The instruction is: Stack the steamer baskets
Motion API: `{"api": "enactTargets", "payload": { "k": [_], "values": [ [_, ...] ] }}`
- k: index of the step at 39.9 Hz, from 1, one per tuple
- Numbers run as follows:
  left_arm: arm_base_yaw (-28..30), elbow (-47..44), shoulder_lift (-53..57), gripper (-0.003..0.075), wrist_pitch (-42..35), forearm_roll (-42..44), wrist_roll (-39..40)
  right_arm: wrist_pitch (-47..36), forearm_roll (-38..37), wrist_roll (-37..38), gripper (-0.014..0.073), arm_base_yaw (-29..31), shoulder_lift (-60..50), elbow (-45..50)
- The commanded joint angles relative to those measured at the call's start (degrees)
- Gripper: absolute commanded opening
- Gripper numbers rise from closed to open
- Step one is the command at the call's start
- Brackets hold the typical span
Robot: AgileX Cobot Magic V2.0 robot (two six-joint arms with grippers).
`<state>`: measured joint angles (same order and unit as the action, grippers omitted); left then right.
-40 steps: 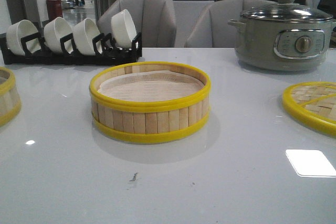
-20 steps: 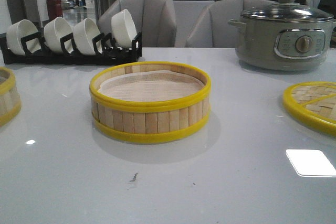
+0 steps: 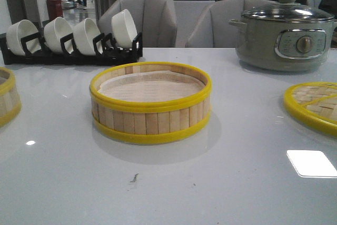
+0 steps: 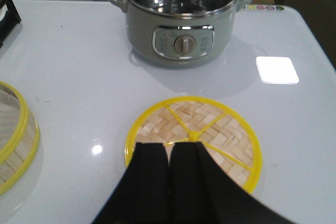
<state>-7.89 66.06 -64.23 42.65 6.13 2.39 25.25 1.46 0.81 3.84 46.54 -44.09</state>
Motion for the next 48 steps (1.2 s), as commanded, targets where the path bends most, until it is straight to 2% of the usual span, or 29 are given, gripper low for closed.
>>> {"api": "enactTargets", "payload": {
  "k": [1,3,6,9,11,13,23,48],
  "values": [
    [-0.2,2.0,0.9,0.0103,-2.6,0.2,-0.2,-2.1,-0.6,0.1,0.0306,0.0,0.5,-2.1],
    [-0.2,2.0,0.9,0.0146,-2.5,0.6,-1.4,-1.7,-0.6,0.1,0.0420,0.0,0.7,-2.1],
    [-0.2,2.0,0.9,0.0269,-2.5,1.5,-1.9,-1.1,-0.6,0.1,0.0516,0.0,1.2,-2.0],
    [-0.2,2.0,0.7,0.0428,-2.5,1.9,-1.9,0.1,-0.6,0.1,0.0531,0.0,1.4,-2.0],
    [-0.2,2.0,-0.2,0.0507,-2.5,1.9,-1.9,1.0,-0.6,0.1,0.0531,0.0,1.4,-1.9],
    [-0.2,2.0,-1.1,0.0542,-2.6,1.8,-1.6,2.2,-0.6,0.1,0.0531,0.0,1.4,-1.9],
    [-0.2,2.0,-8.0,0.0525,-2.2,0.9,0.7,7.4,-0.6,0.1,0.0531,0.0,1.4,-1.9],
    [-0.2,2.0,-21.9,0.0524,-3.5,-0.5,0.7,9.8,-0.6,0.1,0.0531,0.0,1.4,-1.9]
  ]
}}
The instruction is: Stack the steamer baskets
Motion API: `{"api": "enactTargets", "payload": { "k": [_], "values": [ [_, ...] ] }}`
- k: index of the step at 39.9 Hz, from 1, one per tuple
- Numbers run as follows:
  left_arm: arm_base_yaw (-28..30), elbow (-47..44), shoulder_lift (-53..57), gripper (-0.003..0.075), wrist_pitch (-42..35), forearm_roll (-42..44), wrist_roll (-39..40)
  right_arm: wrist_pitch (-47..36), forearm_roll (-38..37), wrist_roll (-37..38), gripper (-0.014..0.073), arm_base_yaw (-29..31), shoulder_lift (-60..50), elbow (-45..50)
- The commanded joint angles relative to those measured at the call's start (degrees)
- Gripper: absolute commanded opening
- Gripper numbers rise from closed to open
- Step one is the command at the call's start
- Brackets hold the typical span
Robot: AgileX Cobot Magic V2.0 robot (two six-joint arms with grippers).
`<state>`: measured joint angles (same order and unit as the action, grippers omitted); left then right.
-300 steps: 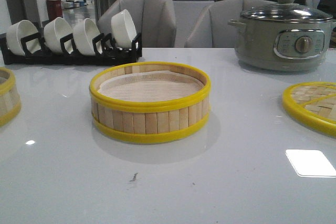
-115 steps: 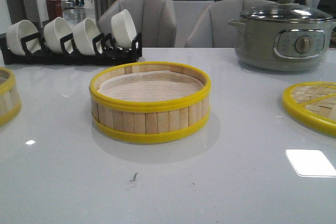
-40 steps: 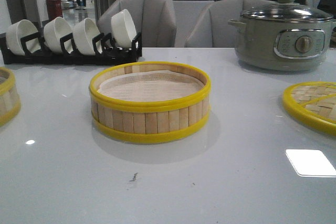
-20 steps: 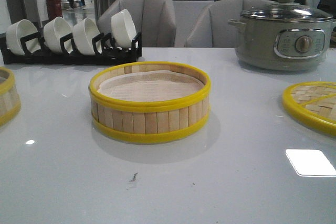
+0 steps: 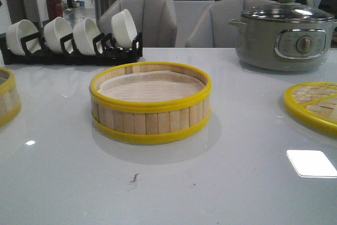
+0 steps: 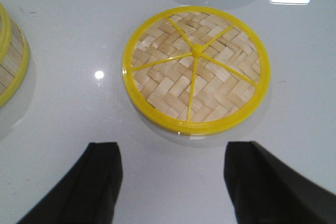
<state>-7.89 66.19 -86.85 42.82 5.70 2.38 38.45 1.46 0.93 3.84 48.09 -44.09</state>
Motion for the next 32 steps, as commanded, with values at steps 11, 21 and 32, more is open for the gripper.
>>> {"api": "enactTargets", "payload": {
  "k": [11,21,32],
  "values": [
    [-0.2,1.9,-6.1,0.0524,-9.7,-0.1,0.7,-3.6,-0.6,-0.1,0.0531,0.0,-0.2,-1.9],
    [-0.2,4.3,-13.8,0.0524,-13.2,-0.1,0.7,-3.7,-0.6,-0.1,0.0531,0.0,-0.2,-1.9],
    [-0.2,7.2,-17.7,0.0461,-11.6,-0.1,0.7,-3.7,-0.6,-0.1,0.0531,0.0,-0.2,-1.9]
  ]
}}
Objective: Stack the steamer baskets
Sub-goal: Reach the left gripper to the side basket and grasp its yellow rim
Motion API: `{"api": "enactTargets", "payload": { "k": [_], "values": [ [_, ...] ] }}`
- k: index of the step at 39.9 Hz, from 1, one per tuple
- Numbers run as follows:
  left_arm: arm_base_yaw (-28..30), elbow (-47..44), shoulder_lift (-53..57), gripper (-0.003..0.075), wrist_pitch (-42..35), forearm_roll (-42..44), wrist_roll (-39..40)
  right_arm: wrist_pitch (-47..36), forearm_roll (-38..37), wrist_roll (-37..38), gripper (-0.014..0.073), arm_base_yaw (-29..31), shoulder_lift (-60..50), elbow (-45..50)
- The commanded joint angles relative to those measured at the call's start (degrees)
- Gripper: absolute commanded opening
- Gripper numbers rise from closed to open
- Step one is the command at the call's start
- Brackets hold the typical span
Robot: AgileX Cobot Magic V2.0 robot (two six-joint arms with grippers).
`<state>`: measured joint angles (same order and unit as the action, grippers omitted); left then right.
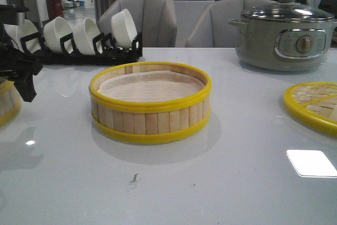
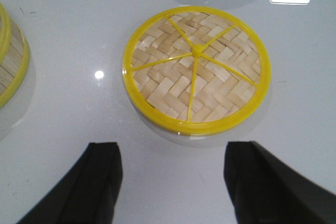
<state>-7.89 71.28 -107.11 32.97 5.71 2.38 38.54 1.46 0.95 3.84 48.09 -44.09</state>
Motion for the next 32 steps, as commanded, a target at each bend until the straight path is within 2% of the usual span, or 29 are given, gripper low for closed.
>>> {"api": "enactTargets", "payload": {
  "k": [1,5,9,12,22,32],
  "values": [
    [-0.2,2.1,2.6,0.0429,-1.7,-0.1,0.7,-3.8,-0.6,-0.1,0.0531,0.0,-0.2,-1.9],
    [-0.2,2.1,2.6,0.0282,-1.7,-0.1,0.7,-3.8,-0.6,-0.1,0.0531,0.0,-0.2,-1.9],
    [-0.2,2.1,2.6,0.0078,-1.8,-0.1,0.7,-3.8,-0.6,-0.1,0.0531,0.0,-0.2,-1.9],
    [-0.2,2.1,2.6,0.0099,-1.8,-0.1,0.7,-3.8,-0.6,-0.1,0.0531,0.0,-0.2,-1.9],
    [-0.2,3.4,3.0,0.0088,-0.7,-0.6,0.7,-3.8,-0.6,-0.1,0.0531,0.0,-0.2,-1.9],
    [-3.8,13.2,3.7,0.0088,7.6,-1.1,0.7,-3.8,-0.6,-0.1,0.0531,0.0,-0.2,-1.9]
  ]
}}
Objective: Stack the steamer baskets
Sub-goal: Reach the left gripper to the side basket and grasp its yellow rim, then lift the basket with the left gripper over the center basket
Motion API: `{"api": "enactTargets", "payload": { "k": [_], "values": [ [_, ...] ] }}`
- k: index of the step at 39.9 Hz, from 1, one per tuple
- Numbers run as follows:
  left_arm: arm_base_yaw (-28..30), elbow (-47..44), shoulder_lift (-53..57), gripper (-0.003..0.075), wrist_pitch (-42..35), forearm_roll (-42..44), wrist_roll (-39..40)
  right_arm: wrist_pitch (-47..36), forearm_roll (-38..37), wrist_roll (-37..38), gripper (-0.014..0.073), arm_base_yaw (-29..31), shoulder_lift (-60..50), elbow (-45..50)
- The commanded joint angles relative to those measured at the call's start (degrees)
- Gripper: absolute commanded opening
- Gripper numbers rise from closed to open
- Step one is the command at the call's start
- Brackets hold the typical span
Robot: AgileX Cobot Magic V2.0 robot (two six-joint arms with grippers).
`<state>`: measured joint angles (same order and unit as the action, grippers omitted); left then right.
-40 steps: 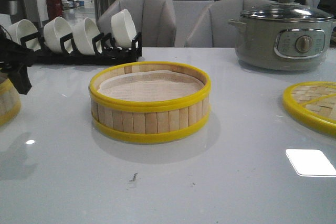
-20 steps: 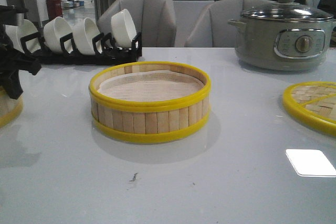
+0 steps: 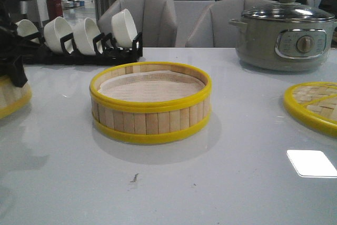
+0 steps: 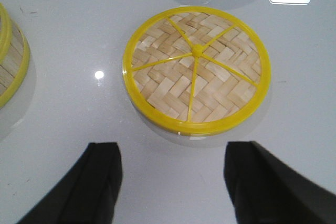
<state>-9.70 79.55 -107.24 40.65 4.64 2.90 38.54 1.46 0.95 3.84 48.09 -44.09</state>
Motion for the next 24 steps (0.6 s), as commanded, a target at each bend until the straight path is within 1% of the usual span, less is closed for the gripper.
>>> {"api": "enactTargets", "payload": {
  "k": [1,8,13,17,24],
  "values": [
    [-2.9,6.3,3.9,0.0088,0.5,0.0,0.1,-3.8,-0.6,-0.1,0.0531,0.0,-0.2,-1.9],
    [-10.3,13.9,4.2,0.0088,3.5,0.0,0.1,-3.8,-0.6,-0.1,0.0531,0.0,-0.2,-1.9],
    [-16.8,17.7,4.2,0.0087,3.8,-0.3,0.1,-3.8,-0.6,-0.1,0.0531,0.0,-0.2,-1.9],
    [-22.4,20.1,4.0,0.0087,3.8,-0.3,0.1,-3.8,-0.6,-0.1,0.0531,0.0,-0.2,-1.9],
    [-29.9,22.4,2.1,0.0088,3.6,-0.1,0.1,-3.8,-0.6,-0.1,0.0531,0.0,-0.2,-1.9]
  ]
}}
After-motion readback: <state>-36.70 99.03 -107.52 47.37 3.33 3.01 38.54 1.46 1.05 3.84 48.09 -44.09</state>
